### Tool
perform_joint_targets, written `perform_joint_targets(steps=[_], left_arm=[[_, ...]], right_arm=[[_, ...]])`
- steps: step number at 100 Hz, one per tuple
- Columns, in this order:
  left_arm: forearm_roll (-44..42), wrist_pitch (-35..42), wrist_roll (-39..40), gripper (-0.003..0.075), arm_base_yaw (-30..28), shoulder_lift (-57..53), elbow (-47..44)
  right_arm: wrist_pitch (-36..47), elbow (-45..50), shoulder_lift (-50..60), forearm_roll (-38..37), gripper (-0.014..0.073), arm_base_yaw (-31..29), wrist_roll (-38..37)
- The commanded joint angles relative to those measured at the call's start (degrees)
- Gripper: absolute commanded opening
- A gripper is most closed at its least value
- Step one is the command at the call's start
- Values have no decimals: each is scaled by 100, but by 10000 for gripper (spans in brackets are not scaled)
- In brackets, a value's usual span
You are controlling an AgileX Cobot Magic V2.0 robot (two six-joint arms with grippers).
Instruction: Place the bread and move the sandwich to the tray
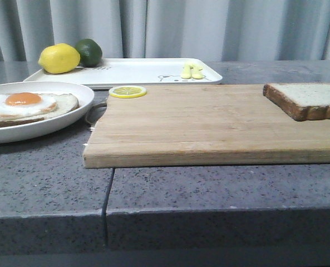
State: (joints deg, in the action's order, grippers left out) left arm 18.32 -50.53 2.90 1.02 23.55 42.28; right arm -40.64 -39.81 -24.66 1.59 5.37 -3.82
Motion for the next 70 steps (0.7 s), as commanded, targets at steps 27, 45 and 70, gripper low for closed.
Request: perform_joint_targets(steps=[27, 45, 70], left_arm=[[212, -352, -34, -19, 25, 813, 505], [212, -352, -34, -19, 25, 846, 505], [212, -342, -34, -15, 25, 846, 505]], right_arm=[[111, -420, -549, -61, -117, -43, 46], [-52, -420, -548, -61, -117, -43, 46], [-147, -420, -548, -61, -88, -43, 40]])
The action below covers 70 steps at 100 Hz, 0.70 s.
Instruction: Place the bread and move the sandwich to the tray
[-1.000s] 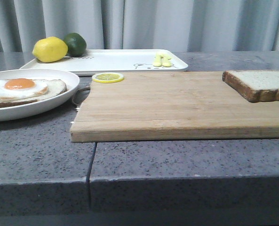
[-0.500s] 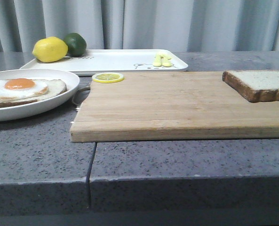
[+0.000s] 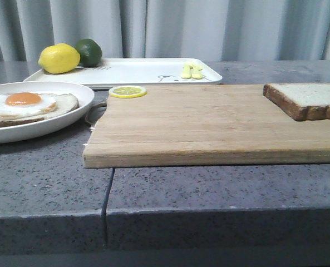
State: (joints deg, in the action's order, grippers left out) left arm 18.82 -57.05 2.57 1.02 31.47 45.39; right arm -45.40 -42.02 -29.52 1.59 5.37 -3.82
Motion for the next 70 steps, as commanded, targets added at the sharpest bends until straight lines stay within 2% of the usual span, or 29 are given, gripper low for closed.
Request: perform_joint_targets(steps=[1, 6, 15, 28, 35, 43, 50, 70], left_arm=[[162, 310, -1, -13, 25, 54, 195], [162, 310, -1, 6, 25, 54, 195], [162, 310, -1, 73, 25, 54, 195], [162, 310, -1, 231, 25, 54, 195], [162, 310, -1, 327, 25, 54, 195], [162, 310, -1, 422, 25, 54, 195], [162, 310, -1, 469, 25, 54, 195], [162, 310, -1, 471, 25, 54, 195]], right_arm=[[323, -200, -62, -56, -82, -43, 40], [319, -200, -62, -56, -34, -43, 40], [319, -200, -62, -56, 106, -43, 40], [329, -200, -62, -56, 349, -43, 40], [342, -200, -62, -56, 421, -43, 40], [342, -200, -62, -56, 438, -43, 40], [342, -200, -62, -56, 438, -43, 40], [353, -200, -62, -56, 438, -43, 40]])
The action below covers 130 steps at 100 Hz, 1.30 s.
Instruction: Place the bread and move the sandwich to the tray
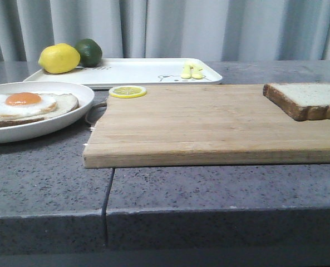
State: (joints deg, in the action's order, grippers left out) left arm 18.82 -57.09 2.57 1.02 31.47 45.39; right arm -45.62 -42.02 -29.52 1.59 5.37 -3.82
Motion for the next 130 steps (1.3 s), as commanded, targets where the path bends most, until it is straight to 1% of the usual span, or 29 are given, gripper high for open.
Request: perform_joint_targets(steps=[1, 91, 102, 109, 118, 124, 130], left_arm=[[162, 314, -1, 471, 25, 54, 195], [162, 314, -1, 471, 25, 54, 195], [162, 314, -1, 471, 25, 54, 195], [162, 314, -1, 471, 25, 54, 195], [162, 314, -1, 471, 25, 54, 195], [162, 314, -1, 471, 25, 54, 195], [162, 314, -1, 471, 25, 54, 195]], right_arm=[[374, -200, -62, -56, 438, -43, 40], [417, -200, -62, -14, 438, -43, 35], [546, -200, -71, 364, 438, -47, 53], [696, -200, -118, 634, 438, -47, 238], [847, -206, -257, 750, 438, -125, 434], [878, -206, -384, 980, 438, -256, 678], [883, -206, -569, 1452, 438, -486, 1085]])
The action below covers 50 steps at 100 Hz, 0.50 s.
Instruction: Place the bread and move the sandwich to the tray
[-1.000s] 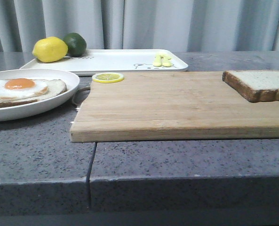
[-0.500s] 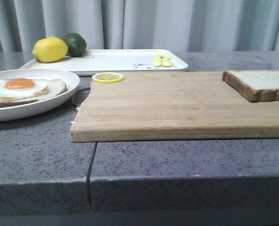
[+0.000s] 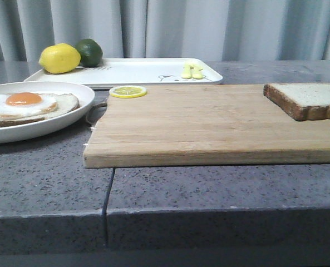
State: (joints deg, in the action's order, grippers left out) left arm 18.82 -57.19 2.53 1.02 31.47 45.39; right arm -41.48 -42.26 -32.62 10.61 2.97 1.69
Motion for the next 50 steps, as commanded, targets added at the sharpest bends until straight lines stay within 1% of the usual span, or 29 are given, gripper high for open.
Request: perform_joint_targets(steps=[1, 7, 13, 22, 32, 39, 50], left_arm=[[162, 324, 3, 471, 25, 54, 195], [162, 324, 3, 471, 25, 54, 195], [162, 324, 3, 471, 25, 54, 195], [162, 324, 3, 471, 25, 54, 195], [162, 324, 3, 471, 25, 54, 195], [162, 324, 3, 471, 25, 54, 195], [162, 324, 3, 471, 25, 54, 195]], right_arm=[[469, -182, -281, 611, 438, -278, 650], [491, -182, -497, 1125, 438, -593, 1101], [561, -182, -707, 1466, 438, -929, 1488], [654, -175, -965, 2018, 438, -1582, 1949], [581, -175, -1237, 2759, 438, -2287, 2513], [469, -168, -1440, 3348, 438, -2629, 2921], [421, -27, -1738, 4251, 438, -2925, 3548]])
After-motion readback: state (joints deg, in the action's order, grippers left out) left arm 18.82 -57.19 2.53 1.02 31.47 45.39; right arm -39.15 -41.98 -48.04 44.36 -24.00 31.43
